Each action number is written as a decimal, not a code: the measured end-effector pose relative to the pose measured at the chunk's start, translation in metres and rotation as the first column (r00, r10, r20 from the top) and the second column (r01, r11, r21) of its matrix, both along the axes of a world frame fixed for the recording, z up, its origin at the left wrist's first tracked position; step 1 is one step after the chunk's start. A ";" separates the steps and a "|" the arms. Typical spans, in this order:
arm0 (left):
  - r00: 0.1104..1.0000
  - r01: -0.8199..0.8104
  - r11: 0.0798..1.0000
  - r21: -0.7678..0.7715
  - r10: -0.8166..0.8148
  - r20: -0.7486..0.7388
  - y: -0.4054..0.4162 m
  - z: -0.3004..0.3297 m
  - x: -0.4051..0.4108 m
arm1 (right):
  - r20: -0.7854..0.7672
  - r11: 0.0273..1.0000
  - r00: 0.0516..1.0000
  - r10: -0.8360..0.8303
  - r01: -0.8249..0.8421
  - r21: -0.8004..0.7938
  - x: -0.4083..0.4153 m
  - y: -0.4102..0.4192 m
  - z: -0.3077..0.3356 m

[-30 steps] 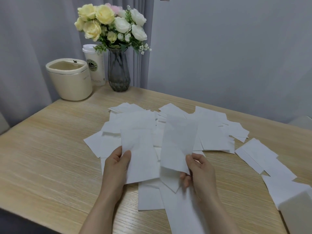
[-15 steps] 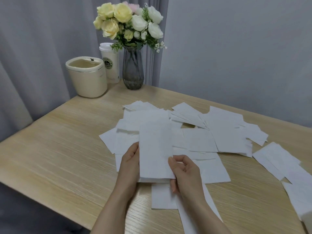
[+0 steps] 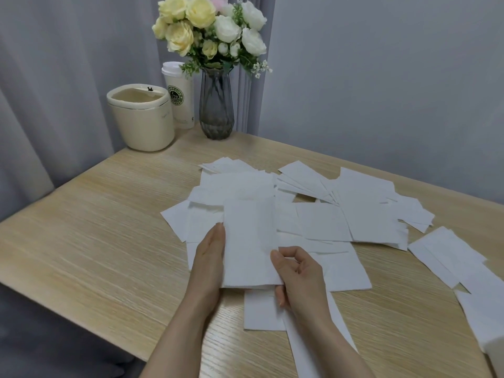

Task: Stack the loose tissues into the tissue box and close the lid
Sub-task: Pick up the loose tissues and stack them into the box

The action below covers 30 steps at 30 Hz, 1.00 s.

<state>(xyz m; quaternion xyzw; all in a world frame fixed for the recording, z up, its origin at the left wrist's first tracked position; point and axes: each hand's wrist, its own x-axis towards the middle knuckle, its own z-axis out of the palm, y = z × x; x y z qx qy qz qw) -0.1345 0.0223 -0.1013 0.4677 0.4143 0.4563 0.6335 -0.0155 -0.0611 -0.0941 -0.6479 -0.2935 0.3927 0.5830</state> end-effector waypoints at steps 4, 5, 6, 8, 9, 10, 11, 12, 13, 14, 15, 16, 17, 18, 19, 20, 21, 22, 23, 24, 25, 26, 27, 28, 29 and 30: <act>0.998 0.062 0.998 -0.014 -0.062 0.023 0.000 -0.003 -0.001 | 0.021 1.000 1.000 -0.002 0.002 0.000 0.000 0.000 -0.001; 0.996 0.085 0.996 -0.013 -0.085 0.014 0.001 -0.004 -0.002 | 0.024 1.000 1.000 0.000 0.000 0.000 0.000 0.000 -0.001; 0.995 0.104 0.995 -0.011 -0.104 0.002 0.001 -0.006 -0.002 | 0.027 1.000 1.000 0.002 -0.002 0.000 0.000 0.000 -0.002; 0.992 0.126 0.992 -0.006 -0.126 -0.013 0.002 -0.009 -0.002 | 0.032 1.000 0.999 0.002 -0.002 0.004 0.000 0.000 -0.003; 0.992 0.125 0.992 -0.005 -0.125 -0.016 0.003 -0.011 -0.003 | 0.032 1.000 0.999 0.004 -0.004 0.004 -0.001 0.000 -0.003; 0.991 0.130 0.992 -0.005 -0.130 -0.014 0.003 -0.011 -0.004 | 0.027 1.000 1.000 0.005 -0.006 0.002 -0.001 0.001 -0.003; 0.991 0.134 0.991 -0.010 -0.134 -0.008 0.003 -0.011 -0.004 | 0.018 1.000 1.000 0.007 -0.007 0.000 0.000 0.001 -0.003; 0.991 0.133 0.991 -0.013 -0.133 -0.002 0.004 -0.011 -0.004 | 0.001 1.000 1.000 0.009 -0.009 0.000 0.001 0.001 -0.002; 0.992 0.128 0.992 -0.015 -0.128 0.003 0.004 -0.012 -0.004 | -0.023 1.000 1.000 0.010 -0.010 0.005 0.002 0.001 -0.001; 0.993 0.118 0.993 -0.023 -0.118 0.012 0.004 -0.012 -0.003 | -0.047 1.000 0.999 0.009 -0.008 0.013 0.005 0.000 0.000; 0.995 0.102 0.994 -0.034 -0.102 0.020 0.004 -0.011 -0.003 | -0.061 1.000 0.998 0.003 -0.001 0.023 0.008 -0.001 0.001; 0.996 0.082 0.996 -0.041 -0.081 0.028 0.004 -0.011 -0.003 | -0.062 0.999 0.998 -0.012 0.015 0.037 0.012 -0.002 0.002; 0.998 0.055 0.997 -0.047 -0.054 0.031 0.004 -0.010 -0.003 | -0.048 0.998 0.998 -0.041 0.043 0.054 0.016 -0.003 0.003; 0.999 0.028 0.998 -0.051 -0.026 0.035 0.005 -0.010 -0.003 | -0.020 0.994 0.996 -0.082 0.084 0.071 0.023 -0.005 0.003; 0.999 0.001 0.998 -0.058 0.002 0.041 0.005 -0.009 -0.003 | 0.025 0.988 0.991 -0.134 0.132 0.084 0.030 -0.007 0.003; 0.998 -0.025 0.998 -0.066 0.028 0.049 0.005 -0.008 -0.003 | 0.093 0.979 0.977 -0.191 0.182 0.091 0.039 -0.009 0.003; 0.997 -0.049 0.996 -0.073 0.053 0.055 0.005 -0.008 -0.003 | 0.176 0.970 0.955 -0.238 0.225 0.089 0.047 -0.012 0.002; 0.996 -0.064 0.995 -0.080 0.069 0.064 0.006 -0.007 -0.003 | 0.251 0.964 0.931 -0.265 0.253 0.079 0.056 -0.015 0.001; 0.995 -0.067 0.994 -0.084 0.073 0.069 0.006 -0.007 -0.002 | 0.301 0.962 0.914 -0.273 0.267 0.061 0.064 -0.017 0.001; 0.995 -0.066 0.994 -0.083 0.072 0.069 0.006 -0.007 -0.002 | 0.328 0.963 0.907 -0.263 0.268 0.031 0.070 -0.019 0.000; 0.996 -0.064 0.995 -0.080 0.070 0.064 0.006 -0.007 -0.002 | 0.344 0.966 0.908 -0.239 0.260 -0.014 0.075 -0.021 0.000; 0.996 -0.061 0.995 -0.075 0.065 0.060 0.006 -0.007 -0.002 | 0.356 0.967 0.911 -0.209 0.247 -0.063 0.079 -0.022 -0.001; 0.996 -0.057 0.996 -0.071 0.061 0.057 0.006 -0.007 -0.002 | 0.367 0.967 0.913 -0.177 0.231 -0.107 0.082 -0.023 -0.002; 0.997 -0.052 0.996 -0.069 0.056 0.057 0.006 -0.007 -0.001 | 0.375 0.966 0.915 -0.150 0.216 -0.140 0.083 -0.024 -0.003; 0.997 -0.047 0.997 -0.067 0.050 0.055 0.005 -0.006 -0.001 | 0.374 0.966 0.918 -0.132 0.204 -0.158 0.084 -0.024 -0.004; 0.998 -0.045 0.997 -0.067 0.048 0.051 0.005 -0.006 -0.001 | 0.362 0.968 0.924 -0.122 0.192 -0.161 0.083 -0.024 -0.004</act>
